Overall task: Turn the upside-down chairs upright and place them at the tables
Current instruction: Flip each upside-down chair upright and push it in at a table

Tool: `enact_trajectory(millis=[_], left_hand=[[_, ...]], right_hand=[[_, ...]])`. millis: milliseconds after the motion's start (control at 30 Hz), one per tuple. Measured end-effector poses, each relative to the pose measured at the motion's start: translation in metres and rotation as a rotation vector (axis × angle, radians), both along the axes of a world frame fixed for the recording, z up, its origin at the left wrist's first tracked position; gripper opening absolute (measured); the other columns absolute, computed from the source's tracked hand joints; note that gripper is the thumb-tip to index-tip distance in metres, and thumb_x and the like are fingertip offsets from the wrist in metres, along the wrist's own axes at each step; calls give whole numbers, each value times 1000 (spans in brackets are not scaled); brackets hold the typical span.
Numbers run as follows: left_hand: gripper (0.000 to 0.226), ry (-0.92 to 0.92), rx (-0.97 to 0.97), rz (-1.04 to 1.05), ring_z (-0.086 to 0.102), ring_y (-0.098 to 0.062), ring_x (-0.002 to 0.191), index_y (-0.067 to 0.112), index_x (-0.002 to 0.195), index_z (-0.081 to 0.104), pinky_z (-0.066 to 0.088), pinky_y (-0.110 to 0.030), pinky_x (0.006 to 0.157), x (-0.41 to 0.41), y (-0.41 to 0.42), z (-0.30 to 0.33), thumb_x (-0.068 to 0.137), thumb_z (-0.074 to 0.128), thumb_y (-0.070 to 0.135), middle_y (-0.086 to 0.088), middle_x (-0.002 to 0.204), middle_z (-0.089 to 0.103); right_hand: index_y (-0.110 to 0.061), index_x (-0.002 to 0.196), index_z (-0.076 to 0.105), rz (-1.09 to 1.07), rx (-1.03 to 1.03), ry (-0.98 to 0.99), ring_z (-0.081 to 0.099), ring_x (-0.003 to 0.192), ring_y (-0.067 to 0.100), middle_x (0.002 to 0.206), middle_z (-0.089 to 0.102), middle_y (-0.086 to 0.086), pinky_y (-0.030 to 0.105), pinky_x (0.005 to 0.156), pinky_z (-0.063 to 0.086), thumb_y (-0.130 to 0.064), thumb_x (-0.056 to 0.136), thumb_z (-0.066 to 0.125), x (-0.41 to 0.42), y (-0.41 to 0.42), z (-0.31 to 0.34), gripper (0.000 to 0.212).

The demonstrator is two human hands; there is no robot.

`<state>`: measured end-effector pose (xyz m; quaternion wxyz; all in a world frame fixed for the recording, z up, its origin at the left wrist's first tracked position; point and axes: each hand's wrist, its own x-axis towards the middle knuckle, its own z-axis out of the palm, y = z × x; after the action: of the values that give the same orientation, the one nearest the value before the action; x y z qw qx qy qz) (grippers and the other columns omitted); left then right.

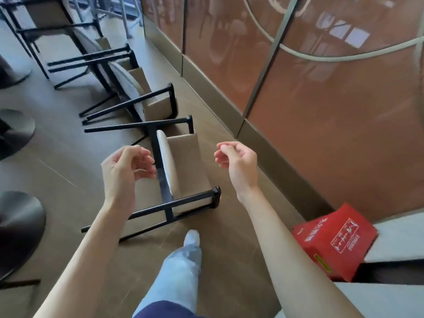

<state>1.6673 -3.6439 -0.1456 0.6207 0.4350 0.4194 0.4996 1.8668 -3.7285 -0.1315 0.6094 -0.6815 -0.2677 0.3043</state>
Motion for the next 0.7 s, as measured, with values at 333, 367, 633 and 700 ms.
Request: enact_trajectory(millis=[333,367,633,700], left_hand=[[22,31,-234,-150,60,-17,48,8,74,64,51,-25,47,246,178,-50,92,52,10,-3,59,64],[23,49,-241,-148,59,-17,48,8,74,64,51,-25,47,262,194,-49,93,51,9,-3,58,64],[21,29,-310,105,60,-19,49,6,77,65,52,-25,45,337,290,-78,92,52,11,-2,57,65],[21,13,-360,221,59,-18,49,7,77,64,52,-26,45,352,303,-94,93,52,13,-2,57,65]], right_hand=[[2,92,72,-30,-194,-32,59,63,14,70,66,5,21,62,49,-5,94,58,204,156,-23,16],[3,93,72,-40,-212,-36,59,63,14,71,66,6,22,63,49,-6,93,58,221,170,-22,16],[-6,86,71,163,-251,-65,61,67,17,71,68,5,29,68,49,-8,93,58,327,292,-45,15],[-8,85,71,265,-265,-78,61,68,18,71,68,5,30,68,50,-8,93,59,348,323,-60,15]])
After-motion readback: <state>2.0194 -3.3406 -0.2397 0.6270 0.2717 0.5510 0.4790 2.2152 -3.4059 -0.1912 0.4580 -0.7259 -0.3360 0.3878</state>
